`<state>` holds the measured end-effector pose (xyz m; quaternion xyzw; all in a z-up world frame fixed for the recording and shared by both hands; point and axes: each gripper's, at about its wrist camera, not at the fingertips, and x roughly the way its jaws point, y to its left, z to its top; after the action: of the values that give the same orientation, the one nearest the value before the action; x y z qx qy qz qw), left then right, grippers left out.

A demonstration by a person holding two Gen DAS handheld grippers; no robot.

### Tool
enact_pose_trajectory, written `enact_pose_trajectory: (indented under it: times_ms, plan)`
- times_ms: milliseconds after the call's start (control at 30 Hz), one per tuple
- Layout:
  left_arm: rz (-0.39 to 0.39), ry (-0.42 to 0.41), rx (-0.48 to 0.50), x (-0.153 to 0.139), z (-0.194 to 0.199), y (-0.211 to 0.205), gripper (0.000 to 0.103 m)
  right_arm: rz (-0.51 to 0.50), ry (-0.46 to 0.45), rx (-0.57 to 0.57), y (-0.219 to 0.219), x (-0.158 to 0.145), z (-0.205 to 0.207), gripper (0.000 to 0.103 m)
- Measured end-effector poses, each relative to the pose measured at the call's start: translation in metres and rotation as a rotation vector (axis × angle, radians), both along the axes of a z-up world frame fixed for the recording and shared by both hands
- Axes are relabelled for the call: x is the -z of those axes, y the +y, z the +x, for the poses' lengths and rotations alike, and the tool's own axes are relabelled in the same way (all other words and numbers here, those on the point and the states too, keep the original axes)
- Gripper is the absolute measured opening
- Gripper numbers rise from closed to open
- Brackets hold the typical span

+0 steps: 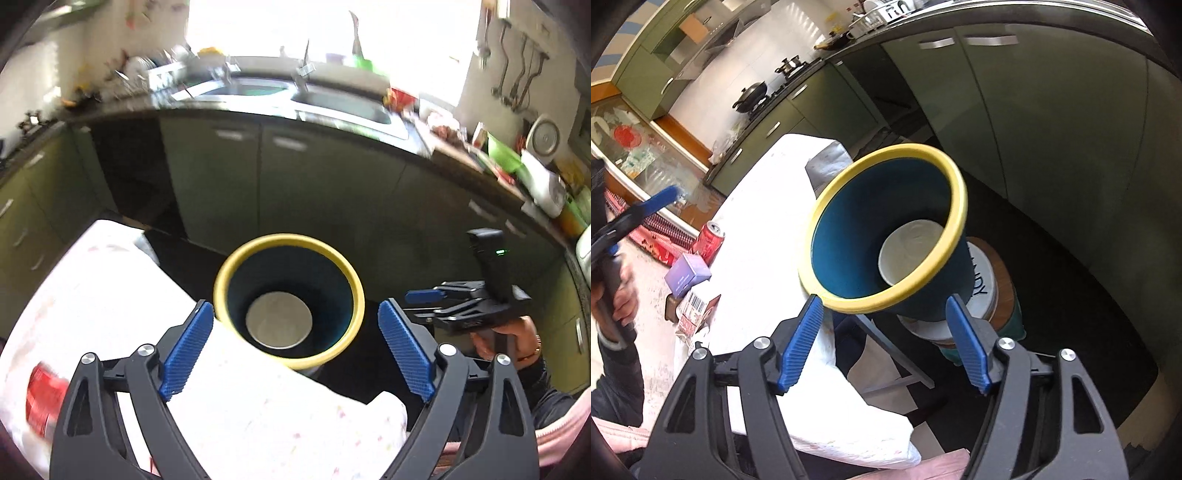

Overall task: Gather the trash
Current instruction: 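Move the right gripper back to the table and grasp the milk carton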

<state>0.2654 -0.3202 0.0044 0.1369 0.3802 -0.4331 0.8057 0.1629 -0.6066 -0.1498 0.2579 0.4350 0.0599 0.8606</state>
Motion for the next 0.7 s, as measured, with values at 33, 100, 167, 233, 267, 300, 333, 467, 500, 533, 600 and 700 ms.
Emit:
enact_pose_trajectory:
  times_ms: [33,100,167,233,267,300,333,467,500,533,600,700]
  plan:
    - [-0.016,-0.02,-0.027,-0.006,-0.009,0.015,0.093,-0.003,0.001,-0.009,0.004,0.0,0.002,0.067]
    - [-0.034,-0.043,-0.09,-0.013,-0.023,0.044,0.094,-0.011,0.001,-0.025,0.011,-0.001,0.002,0.067]
    - [-0.068,-0.068,-0.151,-0.019,-0.039,0.072,0.095,-0.018,0.003,-0.044,0.02,-0.002,0.003,0.068]
    - [-0.112,-0.105,-0.217,-0.023,-0.06,0.103,0.098,-0.02,0.003,-0.07,0.031,-0.003,0.005,0.068]
    - [-0.127,-0.122,-0.247,-0.023,-0.067,0.119,0.098,-0.021,0.003,-0.09,0.038,-0.003,0.008,0.068]
    - [-0.145,-0.144,-0.293,-0.023,-0.077,0.137,0.098,-0.022,0.004,-0.108,0.045,-0.004,0.01,0.068]
    - [-0.153,-0.155,-0.318,-0.023,-0.082,0.151,0.098,-0.026,0.005,-0.131,0.053,-0.005,0.012,0.068]
    - [-0.178,-0.198,-0.469,-0.017,-0.111,0.213,0.098,-0.073,-0.007,-0.247,0.101,-0.013,0.023,0.068]
    - [-0.178,-0.202,-0.493,-0.014,-0.117,0.226,0.098,-0.084,-0.015,-0.284,0.117,-0.017,0.026,0.068]
    - [-0.177,-0.207,-0.525,-0.012,-0.121,0.241,0.098,-0.09,-0.025,-0.32,0.131,-0.02,0.028,0.068]
    - [-0.162,-0.218,-0.58,-0.007,-0.127,0.263,0.098,-0.09,-0.039,-0.394,0.161,-0.025,0.032,0.073]
    - [-0.123,-0.223,-0.632,0.006,-0.131,0.282,0.098,-0.083,-0.072,-0.488,0.199,-0.031,0.034,0.08]
